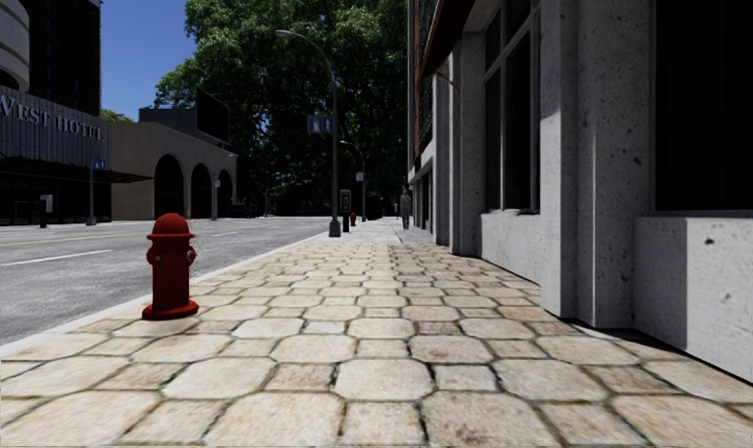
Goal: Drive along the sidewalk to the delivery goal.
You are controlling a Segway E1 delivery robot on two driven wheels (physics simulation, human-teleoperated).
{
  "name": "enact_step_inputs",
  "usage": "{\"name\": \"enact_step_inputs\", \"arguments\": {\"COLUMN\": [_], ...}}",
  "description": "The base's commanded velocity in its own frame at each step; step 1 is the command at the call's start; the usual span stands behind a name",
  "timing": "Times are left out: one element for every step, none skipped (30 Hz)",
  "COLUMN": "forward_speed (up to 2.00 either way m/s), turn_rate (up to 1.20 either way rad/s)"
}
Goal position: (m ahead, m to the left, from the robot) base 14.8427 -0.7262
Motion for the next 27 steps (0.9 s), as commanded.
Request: {"name": "enact_step_inputs", "arguments": {"forward_speed": [2.0, 2.0, 2.0, 2.0, 2.0, 2.0, 2.0, 2.0, 2.0, 2.0, 2.0, 2.0, 2.0, 2.0, 2.0, 2.0, 2.0, 2.0, 2.0, 2.0, 2.0, 2.0, 2.0, 2.0, 2.0, 2.0, 2.0], "turn_rate": [0.0, 0.0, 0.0, 0.0, 0.0, 0.0, 0.0, 0.0, 0.0, 0.0, 0.0, 0.0, 0.0, 0.0, 0.0, 0.0, 0.0, 0.0, 0.0, 0.0, 0.0, 0.0, 0.0, 0.0, 0.0, 0.0, 0.0]}}
